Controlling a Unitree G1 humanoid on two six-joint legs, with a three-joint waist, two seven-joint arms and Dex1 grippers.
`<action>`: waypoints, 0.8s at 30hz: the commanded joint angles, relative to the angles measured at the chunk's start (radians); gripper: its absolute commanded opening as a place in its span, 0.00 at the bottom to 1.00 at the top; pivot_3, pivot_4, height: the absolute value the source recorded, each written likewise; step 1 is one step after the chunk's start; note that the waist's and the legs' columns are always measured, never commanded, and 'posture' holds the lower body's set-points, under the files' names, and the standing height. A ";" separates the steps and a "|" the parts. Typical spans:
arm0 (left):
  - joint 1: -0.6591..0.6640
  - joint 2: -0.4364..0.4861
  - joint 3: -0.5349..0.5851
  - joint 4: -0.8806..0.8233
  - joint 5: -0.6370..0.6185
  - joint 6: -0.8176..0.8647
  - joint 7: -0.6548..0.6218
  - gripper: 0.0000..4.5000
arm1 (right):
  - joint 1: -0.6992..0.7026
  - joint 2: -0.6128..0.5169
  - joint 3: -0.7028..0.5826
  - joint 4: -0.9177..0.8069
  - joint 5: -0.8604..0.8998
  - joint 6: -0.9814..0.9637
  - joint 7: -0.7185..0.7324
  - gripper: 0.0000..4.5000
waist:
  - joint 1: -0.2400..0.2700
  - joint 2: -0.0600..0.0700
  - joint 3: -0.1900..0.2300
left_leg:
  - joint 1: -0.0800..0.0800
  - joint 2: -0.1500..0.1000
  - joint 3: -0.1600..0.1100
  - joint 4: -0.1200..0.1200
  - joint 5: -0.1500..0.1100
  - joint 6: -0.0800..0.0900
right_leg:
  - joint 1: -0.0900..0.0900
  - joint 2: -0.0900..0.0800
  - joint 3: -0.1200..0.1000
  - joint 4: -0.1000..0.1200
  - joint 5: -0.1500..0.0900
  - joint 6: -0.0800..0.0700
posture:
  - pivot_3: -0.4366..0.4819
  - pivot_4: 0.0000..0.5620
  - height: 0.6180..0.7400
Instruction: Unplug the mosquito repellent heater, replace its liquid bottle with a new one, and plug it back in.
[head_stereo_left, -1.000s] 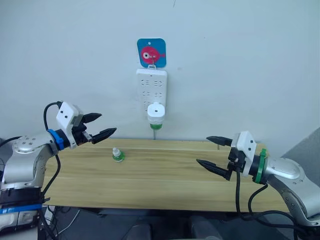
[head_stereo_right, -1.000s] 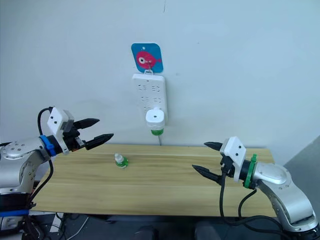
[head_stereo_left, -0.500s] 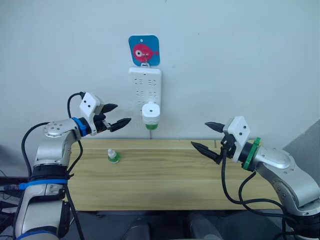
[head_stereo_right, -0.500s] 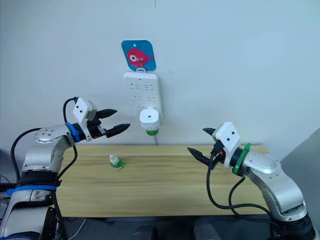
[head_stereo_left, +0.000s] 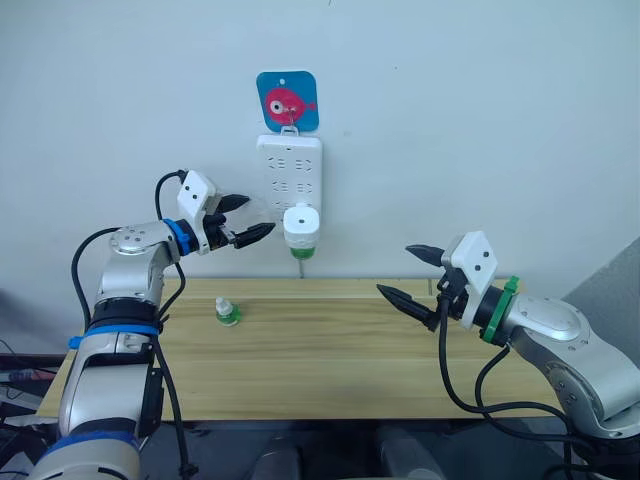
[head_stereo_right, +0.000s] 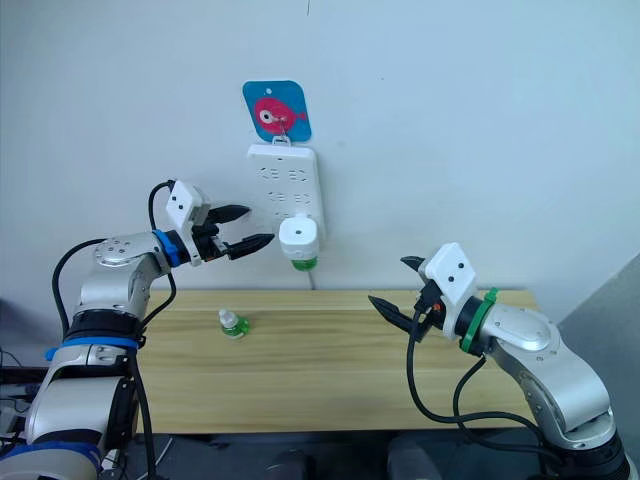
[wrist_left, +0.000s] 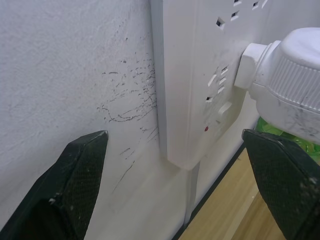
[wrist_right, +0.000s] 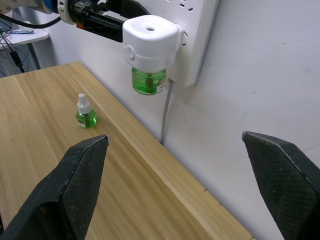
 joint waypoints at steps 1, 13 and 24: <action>-0.071 -0.009 -0.004 0.072 0.026 -0.041 0.001 1.00 | -0.017 0.003 -0.027 -0.057 0.026 0.009 -0.017 0.99 | 0.001 0.000 0.001 | 0.000 0.000 0.000 0.000 0.000 0.000 | 0.000 0.000 0.000 0.000 0.000 0.000 | 0.32 0.20 1.00; -0.105 -0.013 -0.008 0.128 0.048 -0.069 -0.056 1.00 | 0.001 -0.014 -0.045 -0.083 0.059 0.031 -0.022 0.99 | -0.019 0.000 0.006 | -0.003 -0.001 -0.002 0.008 0.002 0.002 | 0.000 0.001 0.001 0.005 0.001 0.002 | 0.30 0.21 1.00; -0.151 -0.045 -0.011 0.126 0.022 -0.022 -0.113 1.00 | 0.000 -0.012 -0.049 -0.082 0.067 0.029 -0.025 0.99 | -0.023 -0.001 0.010 | -0.006 -0.002 -0.003 0.010 0.002 0.002 | -0.001 0.001 0.001 0.005 0.001 0.002 | 0.29 0.22 1.00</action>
